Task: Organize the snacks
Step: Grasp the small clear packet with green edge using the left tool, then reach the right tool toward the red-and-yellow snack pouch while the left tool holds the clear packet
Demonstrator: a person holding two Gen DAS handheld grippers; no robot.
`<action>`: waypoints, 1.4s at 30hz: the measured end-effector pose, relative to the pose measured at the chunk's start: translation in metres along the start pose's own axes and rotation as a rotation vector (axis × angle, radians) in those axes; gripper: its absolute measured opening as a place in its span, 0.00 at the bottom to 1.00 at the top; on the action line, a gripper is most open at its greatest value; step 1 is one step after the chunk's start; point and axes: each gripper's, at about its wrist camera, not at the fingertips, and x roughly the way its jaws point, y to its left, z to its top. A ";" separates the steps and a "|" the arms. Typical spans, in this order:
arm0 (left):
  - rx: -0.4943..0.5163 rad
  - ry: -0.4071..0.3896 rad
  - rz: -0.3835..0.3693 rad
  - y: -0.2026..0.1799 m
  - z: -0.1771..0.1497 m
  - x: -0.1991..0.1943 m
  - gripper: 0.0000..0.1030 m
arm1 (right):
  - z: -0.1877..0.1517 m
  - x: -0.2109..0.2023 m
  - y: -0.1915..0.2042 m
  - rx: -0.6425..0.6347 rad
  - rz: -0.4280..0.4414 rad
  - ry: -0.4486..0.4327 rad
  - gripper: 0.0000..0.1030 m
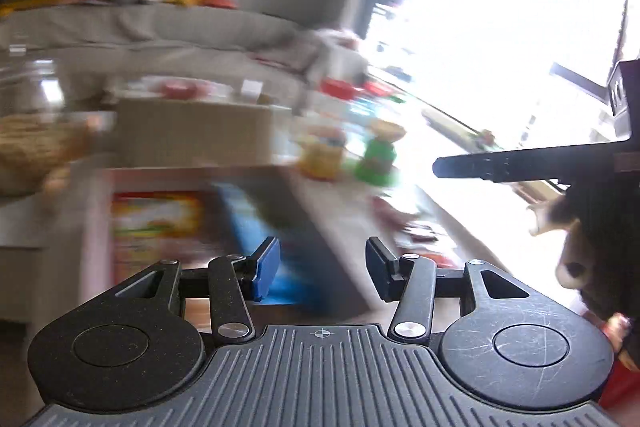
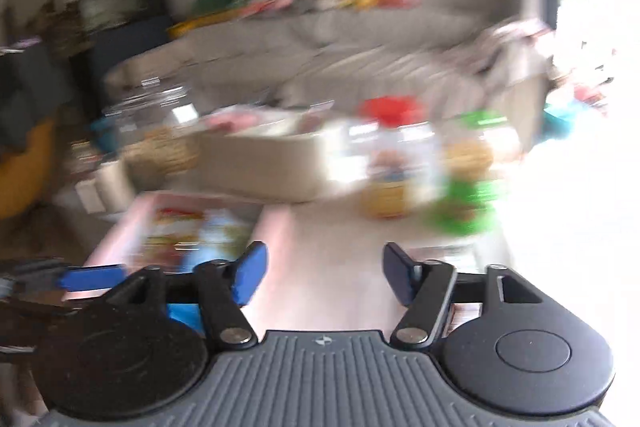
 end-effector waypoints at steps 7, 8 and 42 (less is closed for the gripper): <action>0.058 0.133 -0.153 -0.067 -0.007 0.084 0.51 | -0.061 -0.009 -0.061 0.040 -0.169 0.038 0.70; 0.051 0.153 -0.158 -0.071 -0.009 0.096 0.51 | -0.070 -0.008 -0.066 0.044 -0.186 0.035 0.70; 0.216 0.506 -0.169 -0.103 0.024 0.229 0.48 | -0.141 -0.001 -0.083 0.170 -0.025 0.064 0.72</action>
